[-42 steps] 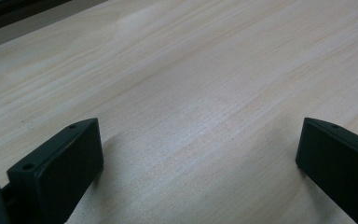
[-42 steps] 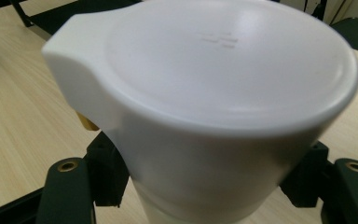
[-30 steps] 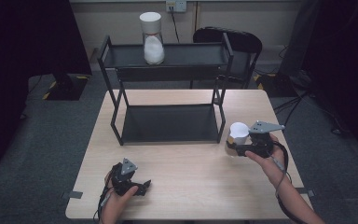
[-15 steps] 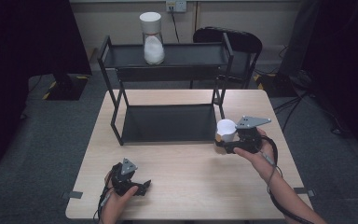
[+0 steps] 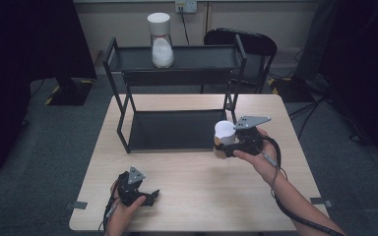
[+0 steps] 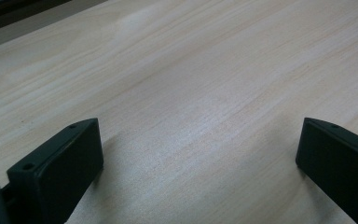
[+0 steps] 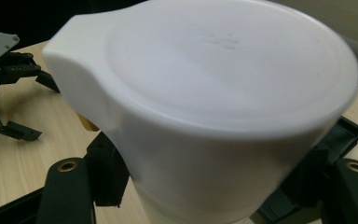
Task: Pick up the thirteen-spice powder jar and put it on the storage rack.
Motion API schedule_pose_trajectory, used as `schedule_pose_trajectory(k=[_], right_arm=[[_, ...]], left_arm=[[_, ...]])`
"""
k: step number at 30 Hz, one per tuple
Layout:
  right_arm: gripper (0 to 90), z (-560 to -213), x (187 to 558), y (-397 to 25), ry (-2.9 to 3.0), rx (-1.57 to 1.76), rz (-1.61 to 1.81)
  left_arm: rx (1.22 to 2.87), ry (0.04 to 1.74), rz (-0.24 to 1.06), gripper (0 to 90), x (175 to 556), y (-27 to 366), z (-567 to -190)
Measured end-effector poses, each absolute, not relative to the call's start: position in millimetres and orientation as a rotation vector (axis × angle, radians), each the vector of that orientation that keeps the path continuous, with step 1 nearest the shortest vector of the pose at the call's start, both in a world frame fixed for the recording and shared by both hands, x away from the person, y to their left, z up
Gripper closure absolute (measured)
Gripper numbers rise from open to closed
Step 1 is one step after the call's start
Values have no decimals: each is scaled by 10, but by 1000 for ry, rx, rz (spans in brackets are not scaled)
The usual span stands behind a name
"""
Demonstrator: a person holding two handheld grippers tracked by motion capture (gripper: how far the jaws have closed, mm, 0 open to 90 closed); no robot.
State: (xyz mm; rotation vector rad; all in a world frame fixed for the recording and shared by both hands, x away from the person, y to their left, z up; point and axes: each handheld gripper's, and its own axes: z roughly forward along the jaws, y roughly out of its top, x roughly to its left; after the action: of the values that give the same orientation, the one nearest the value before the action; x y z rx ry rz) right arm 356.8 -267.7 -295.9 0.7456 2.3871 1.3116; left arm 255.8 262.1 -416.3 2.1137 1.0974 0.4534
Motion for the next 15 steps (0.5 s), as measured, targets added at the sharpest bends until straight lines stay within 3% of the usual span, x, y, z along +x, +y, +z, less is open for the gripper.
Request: schedule_pose_trajectory(k=[15], right_arm=[[305, -2696, 3734, -2450, 2398, 729, 1346]], left_arm=[[2112, 1099, 453, 0, 2557, 2621, -4165]])
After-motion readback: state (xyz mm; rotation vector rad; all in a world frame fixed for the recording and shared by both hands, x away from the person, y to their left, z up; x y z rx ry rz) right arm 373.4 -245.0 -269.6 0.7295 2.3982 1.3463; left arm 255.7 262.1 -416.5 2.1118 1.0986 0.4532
